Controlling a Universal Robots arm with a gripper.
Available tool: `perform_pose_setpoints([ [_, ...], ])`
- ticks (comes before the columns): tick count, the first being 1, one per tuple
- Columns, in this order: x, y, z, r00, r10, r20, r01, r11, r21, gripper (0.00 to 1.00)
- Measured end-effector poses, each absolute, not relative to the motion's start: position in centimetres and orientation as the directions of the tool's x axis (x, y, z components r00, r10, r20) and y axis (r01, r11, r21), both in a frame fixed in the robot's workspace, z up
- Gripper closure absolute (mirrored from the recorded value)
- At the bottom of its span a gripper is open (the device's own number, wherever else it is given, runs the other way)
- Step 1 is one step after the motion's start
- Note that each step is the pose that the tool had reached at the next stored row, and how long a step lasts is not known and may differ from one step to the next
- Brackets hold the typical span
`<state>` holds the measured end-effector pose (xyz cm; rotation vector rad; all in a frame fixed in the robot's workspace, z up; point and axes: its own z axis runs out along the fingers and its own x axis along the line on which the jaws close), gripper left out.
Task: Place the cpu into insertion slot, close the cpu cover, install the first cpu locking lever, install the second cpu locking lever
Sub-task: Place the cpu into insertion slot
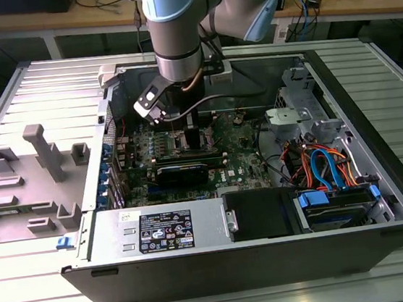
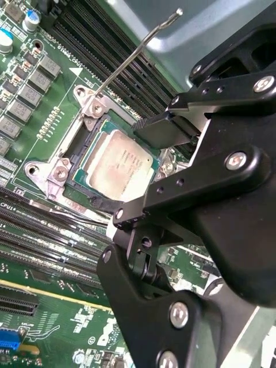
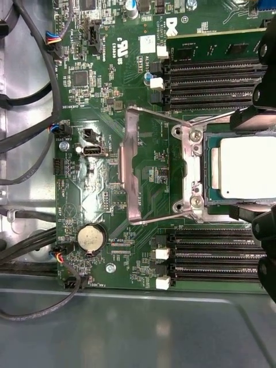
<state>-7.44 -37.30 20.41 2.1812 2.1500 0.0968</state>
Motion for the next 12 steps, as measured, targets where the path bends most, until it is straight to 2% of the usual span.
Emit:
perform_pose_setpoints([
  [12, -7.48, -37.3, 20.85, 0.012, 1.0, -0.009, 0.995, -0.011, 0.099, 0.38],
])
